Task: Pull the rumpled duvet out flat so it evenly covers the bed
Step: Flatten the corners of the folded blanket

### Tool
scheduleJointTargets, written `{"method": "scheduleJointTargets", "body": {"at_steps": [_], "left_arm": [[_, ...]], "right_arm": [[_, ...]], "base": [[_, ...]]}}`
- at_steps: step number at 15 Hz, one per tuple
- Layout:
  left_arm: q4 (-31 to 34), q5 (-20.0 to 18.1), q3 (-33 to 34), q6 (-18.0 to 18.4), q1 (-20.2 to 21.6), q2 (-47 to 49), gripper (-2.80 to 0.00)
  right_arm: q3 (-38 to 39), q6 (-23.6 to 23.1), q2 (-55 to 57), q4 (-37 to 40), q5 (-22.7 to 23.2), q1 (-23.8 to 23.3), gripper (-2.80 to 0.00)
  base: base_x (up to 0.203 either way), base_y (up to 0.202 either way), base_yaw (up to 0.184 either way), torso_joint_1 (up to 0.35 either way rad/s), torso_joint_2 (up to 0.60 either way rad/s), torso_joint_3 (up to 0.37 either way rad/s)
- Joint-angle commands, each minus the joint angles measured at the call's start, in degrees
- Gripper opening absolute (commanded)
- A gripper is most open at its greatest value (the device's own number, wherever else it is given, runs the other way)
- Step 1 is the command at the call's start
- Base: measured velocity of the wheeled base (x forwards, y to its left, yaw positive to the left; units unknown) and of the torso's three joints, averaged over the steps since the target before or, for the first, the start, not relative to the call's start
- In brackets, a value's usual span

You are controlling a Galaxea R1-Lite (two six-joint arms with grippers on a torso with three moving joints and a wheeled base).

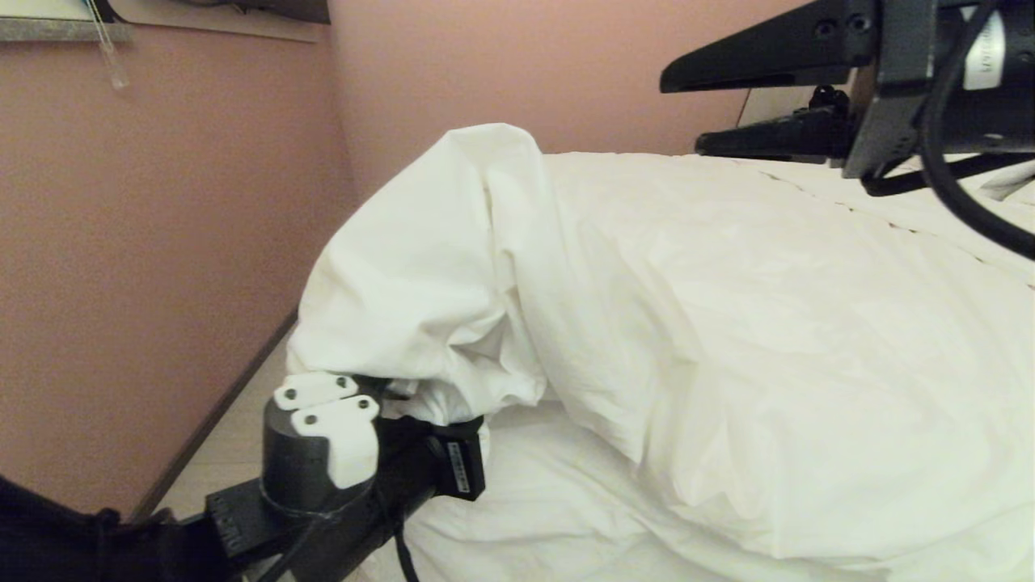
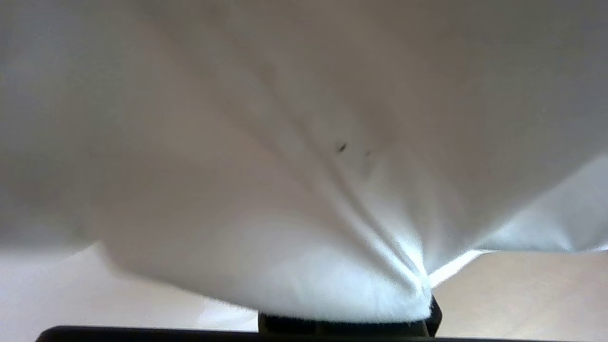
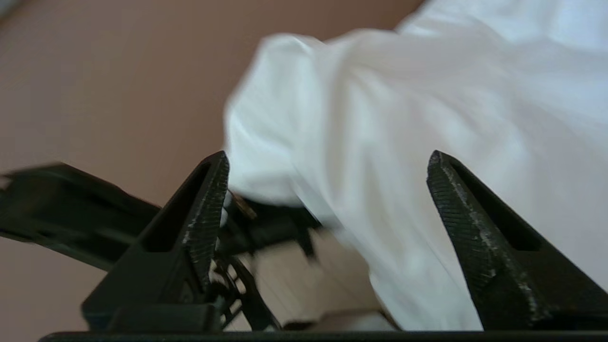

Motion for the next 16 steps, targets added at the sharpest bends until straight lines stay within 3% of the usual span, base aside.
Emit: {"method": "scheduleJointTargets", "body": {"at_steps": [1,3,4,12,16], "left_arm": [[1.2,0.0,4.0,0.4,3.2,-9.1,-2.80],[5.8,-0.2,5.2,0.6,4.9,-15.4,-2.80],[8.4,-0.2,5.4,0.6,5.4,-18.2,-2.80],[36.2,-0.3,3.0,0.7,11.6,-40.1,-2.80],[46.4,-0.2,2.5,2.1,15.5,-47.5,-2.80]], "right_arm": [[3.5,0.1,-5.6,3.4,-2.9,-1.5,0.00],[8.3,0.0,-8.9,5.9,-7.3,-5.1,0.00],[11.0,0.0,-10.4,6.2,-7.8,-6.9,-2.80],[28.5,0.1,-22.0,6.5,-14.8,-26.8,-2.80],[35.7,-0.5,-32.4,6.5,-18.3,-28.4,-2.80]], "base": [[0.000,0.000,0.000,0.000,0.00,0.000],[0.000,0.000,0.000,0.000,0.00,0.000],[0.000,0.000,0.000,0.000,0.00,0.000],[0.000,0.000,0.000,0.000,0.00,0.000],[0.000,0.000,0.000,0.000,0.00,0.000]]}}
